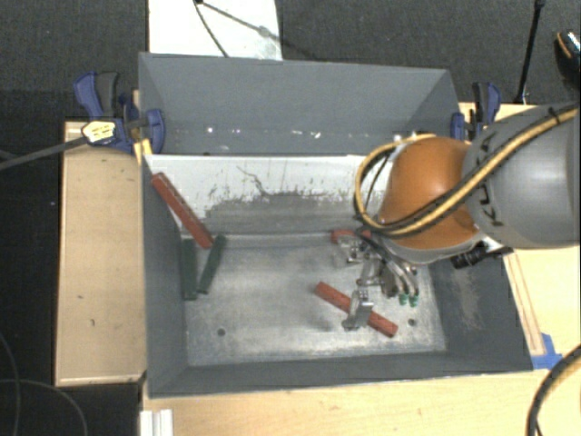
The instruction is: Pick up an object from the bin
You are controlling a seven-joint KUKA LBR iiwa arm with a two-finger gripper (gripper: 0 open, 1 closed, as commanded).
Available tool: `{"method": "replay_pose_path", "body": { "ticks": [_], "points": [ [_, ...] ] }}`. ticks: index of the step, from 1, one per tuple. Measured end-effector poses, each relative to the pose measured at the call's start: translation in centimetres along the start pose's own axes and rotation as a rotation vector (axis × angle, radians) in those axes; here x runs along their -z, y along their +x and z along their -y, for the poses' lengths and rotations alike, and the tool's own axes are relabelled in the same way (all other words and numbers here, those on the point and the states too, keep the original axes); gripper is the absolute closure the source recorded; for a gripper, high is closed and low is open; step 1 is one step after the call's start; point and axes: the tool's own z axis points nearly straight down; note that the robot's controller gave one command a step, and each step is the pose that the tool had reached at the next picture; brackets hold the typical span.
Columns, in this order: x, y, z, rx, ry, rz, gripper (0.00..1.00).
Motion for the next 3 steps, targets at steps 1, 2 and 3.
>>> {"method": "replay_pose_path", "body": {
  "ticks": [1,2,3],
  "points": [
    [-4.2,-2.7,0.9,-0.276,-0.001,0.009,0.0],
    [-4.0,-2.9,0.8,-0.277,-0.003,0.014,1.0],
    [3.0,-3.0,0.3,-0.254,-0.003,0.013,1.0]
  ]
}}
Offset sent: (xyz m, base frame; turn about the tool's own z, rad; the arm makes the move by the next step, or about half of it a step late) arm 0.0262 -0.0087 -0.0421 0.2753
